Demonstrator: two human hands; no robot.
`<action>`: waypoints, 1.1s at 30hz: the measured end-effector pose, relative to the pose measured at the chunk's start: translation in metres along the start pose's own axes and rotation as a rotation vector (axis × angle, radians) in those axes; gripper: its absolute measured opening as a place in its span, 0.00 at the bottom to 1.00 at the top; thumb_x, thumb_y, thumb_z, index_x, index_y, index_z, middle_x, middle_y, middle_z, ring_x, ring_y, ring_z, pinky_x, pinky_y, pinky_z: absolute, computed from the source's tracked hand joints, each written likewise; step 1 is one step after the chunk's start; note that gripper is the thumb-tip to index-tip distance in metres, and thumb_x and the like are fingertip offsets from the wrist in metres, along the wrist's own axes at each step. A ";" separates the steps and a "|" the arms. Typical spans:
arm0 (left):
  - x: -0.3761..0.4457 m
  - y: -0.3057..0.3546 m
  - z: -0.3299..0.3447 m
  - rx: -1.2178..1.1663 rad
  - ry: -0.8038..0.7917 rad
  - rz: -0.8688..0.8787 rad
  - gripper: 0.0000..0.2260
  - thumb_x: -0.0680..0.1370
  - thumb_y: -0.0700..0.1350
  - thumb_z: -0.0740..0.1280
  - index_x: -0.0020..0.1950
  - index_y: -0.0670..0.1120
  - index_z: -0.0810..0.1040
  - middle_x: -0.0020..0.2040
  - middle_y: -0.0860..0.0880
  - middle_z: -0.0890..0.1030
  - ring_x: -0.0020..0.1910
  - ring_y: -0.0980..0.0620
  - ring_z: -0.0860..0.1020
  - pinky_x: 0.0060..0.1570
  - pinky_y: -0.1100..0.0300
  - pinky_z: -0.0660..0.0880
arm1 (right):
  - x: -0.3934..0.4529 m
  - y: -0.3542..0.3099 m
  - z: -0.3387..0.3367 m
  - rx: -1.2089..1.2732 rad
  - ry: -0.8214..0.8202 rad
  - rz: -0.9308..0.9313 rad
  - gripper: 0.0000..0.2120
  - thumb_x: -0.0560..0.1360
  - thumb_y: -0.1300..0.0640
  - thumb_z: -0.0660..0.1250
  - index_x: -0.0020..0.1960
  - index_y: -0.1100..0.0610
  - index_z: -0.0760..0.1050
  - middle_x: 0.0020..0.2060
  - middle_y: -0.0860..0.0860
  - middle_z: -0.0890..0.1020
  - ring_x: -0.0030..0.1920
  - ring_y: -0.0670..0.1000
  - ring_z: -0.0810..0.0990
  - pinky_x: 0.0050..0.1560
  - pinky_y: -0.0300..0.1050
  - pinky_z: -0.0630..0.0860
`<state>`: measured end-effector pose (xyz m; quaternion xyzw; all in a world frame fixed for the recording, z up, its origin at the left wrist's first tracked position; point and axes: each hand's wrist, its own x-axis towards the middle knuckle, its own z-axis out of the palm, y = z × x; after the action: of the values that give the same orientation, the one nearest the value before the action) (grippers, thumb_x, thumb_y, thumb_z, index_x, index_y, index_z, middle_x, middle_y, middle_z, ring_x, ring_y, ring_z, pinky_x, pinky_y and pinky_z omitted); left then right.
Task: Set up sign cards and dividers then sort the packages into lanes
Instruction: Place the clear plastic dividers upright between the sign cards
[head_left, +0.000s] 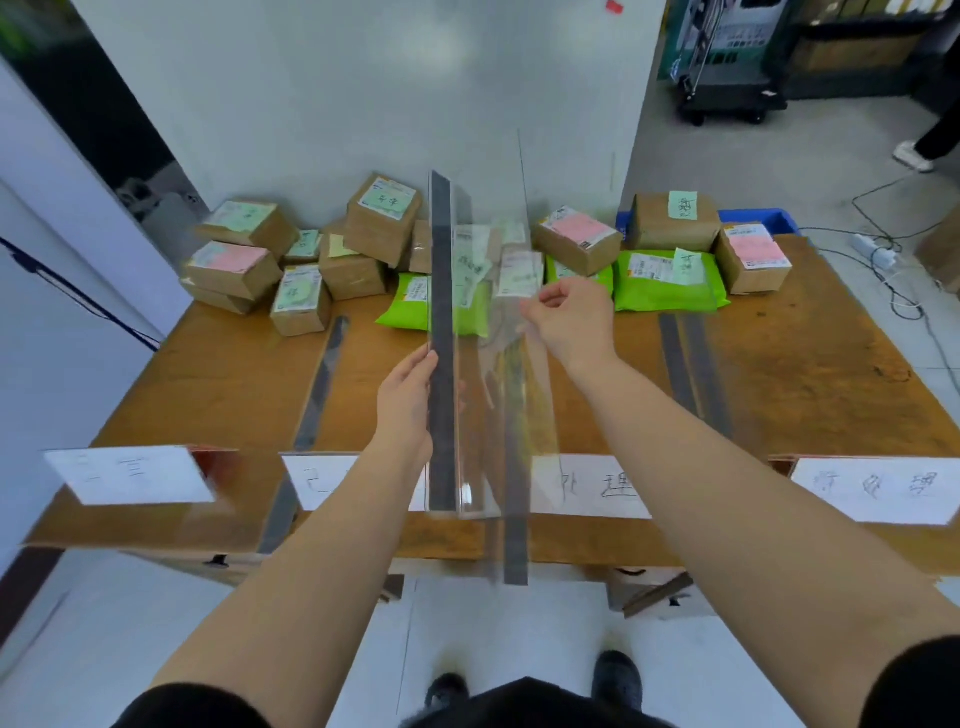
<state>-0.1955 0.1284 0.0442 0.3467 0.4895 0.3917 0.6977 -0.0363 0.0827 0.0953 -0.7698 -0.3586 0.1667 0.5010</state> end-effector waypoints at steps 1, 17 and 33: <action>0.003 0.004 -0.011 -0.001 -0.014 -0.011 0.10 0.79 0.44 0.64 0.59 0.46 0.78 0.45 0.47 0.83 0.38 0.48 0.81 0.39 0.56 0.80 | -0.006 -0.007 0.010 0.001 0.007 -0.002 0.05 0.72 0.61 0.70 0.39 0.60 0.77 0.27 0.44 0.71 0.32 0.45 0.73 0.33 0.32 0.67; 0.026 0.044 -0.111 0.190 0.014 0.036 0.12 0.80 0.47 0.61 0.62 0.53 0.77 0.58 0.49 0.80 0.56 0.48 0.78 0.58 0.47 0.76 | -0.048 -0.048 0.077 0.322 -0.045 0.151 0.06 0.79 0.62 0.59 0.49 0.61 0.75 0.40 0.55 0.83 0.35 0.49 0.84 0.42 0.44 0.81; 0.024 0.044 -0.125 0.165 0.257 0.039 0.12 0.80 0.44 0.61 0.62 0.47 0.76 0.51 0.50 0.80 0.41 0.53 0.78 0.38 0.60 0.77 | -0.018 -0.017 0.019 0.298 -0.086 0.227 0.10 0.79 0.64 0.58 0.41 0.61 0.74 0.39 0.60 0.80 0.22 0.44 0.80 0.26 0.37 0.78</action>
<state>-0.3190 0.1823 0.0367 0.3593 0.5985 0.4046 0.5907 -0.0666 0.0863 0.1001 -0.7147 -0.2619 0.3059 0.5718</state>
